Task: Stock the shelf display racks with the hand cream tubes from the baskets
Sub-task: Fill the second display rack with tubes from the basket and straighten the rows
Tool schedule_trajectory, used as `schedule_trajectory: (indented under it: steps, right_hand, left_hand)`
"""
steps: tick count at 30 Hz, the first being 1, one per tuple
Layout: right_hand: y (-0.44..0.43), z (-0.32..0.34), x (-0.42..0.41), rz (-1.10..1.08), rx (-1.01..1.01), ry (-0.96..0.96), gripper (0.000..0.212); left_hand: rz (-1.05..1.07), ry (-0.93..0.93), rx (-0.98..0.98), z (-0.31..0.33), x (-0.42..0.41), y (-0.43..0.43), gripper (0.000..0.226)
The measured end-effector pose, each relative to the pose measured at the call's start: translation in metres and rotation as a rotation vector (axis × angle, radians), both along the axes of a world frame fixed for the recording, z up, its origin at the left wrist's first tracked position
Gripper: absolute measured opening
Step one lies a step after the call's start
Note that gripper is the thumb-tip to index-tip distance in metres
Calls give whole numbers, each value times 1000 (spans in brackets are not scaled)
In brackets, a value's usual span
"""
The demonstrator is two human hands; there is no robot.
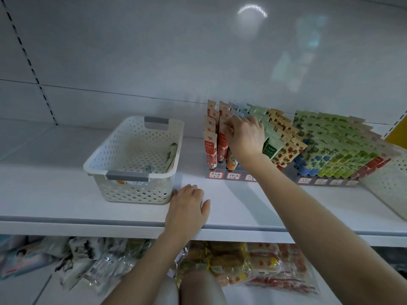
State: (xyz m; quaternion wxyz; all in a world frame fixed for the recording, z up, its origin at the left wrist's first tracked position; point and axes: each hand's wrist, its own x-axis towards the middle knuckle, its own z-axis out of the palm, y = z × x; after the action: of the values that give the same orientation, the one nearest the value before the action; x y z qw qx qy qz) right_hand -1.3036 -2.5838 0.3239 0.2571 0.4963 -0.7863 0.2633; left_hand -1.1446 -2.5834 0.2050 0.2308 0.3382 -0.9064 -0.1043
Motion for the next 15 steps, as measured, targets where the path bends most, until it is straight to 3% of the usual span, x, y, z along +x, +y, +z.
schedule_trajectory:
  steps: [10,15]
  right_hand:
    - [-8,4,0,-75,157,23,14]
    - [-4,10,0,-47,171,-6,23]
  left_hand:
    - [14,-22,4,2,1,2,32]
    - [19,-35,2,3,0,1,31]
